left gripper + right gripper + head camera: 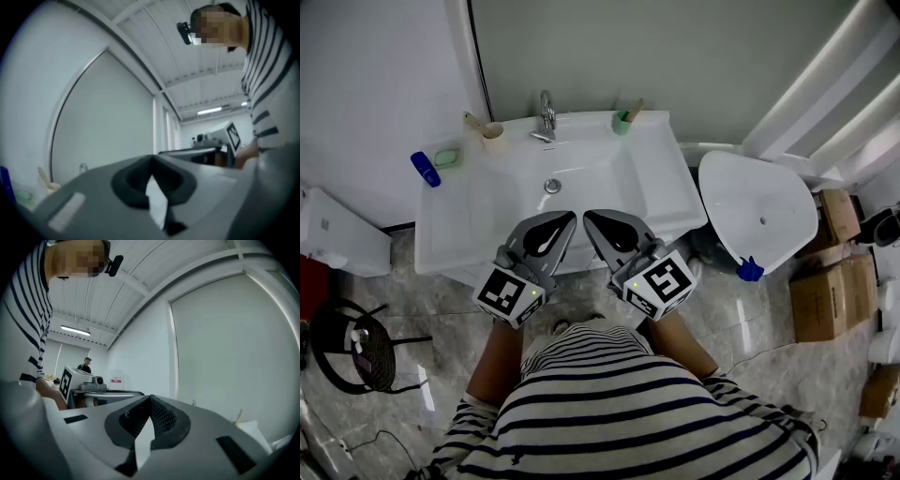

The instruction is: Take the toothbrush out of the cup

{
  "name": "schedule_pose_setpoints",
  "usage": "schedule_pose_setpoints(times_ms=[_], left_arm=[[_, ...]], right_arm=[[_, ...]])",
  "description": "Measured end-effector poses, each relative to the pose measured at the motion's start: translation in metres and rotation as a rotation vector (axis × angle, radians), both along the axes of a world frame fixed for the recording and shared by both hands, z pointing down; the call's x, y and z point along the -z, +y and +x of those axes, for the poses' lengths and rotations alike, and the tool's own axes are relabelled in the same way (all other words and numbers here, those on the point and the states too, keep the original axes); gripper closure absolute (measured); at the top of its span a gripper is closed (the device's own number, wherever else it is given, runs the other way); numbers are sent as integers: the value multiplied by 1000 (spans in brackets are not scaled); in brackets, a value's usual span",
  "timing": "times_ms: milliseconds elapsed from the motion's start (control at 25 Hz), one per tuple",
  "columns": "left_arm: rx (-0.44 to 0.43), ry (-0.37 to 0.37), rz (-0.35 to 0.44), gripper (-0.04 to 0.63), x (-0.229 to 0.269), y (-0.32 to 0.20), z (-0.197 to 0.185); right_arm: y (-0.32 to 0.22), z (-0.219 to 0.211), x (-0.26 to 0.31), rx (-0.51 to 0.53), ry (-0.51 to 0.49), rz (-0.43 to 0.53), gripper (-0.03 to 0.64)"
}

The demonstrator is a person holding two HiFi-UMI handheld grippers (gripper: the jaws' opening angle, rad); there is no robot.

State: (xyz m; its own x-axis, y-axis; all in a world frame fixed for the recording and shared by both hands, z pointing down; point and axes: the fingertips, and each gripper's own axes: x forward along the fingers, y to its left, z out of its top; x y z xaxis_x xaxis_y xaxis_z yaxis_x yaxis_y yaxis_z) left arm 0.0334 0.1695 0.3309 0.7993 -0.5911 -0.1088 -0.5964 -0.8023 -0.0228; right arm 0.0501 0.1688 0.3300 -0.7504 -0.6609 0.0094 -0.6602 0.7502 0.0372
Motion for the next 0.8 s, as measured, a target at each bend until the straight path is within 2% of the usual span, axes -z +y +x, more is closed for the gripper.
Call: schedule_pose_setpoints(times_ms=[600, 800], left_arm=[[-2, 1, 3, 589, -1, 9, -10], [3, 4, 4, 589, 1, 8, -12]], right_arm=[[9, -10, -1, -6, -9, 6, 611], [9, -10, 6, 13, -85, -10, 611]])
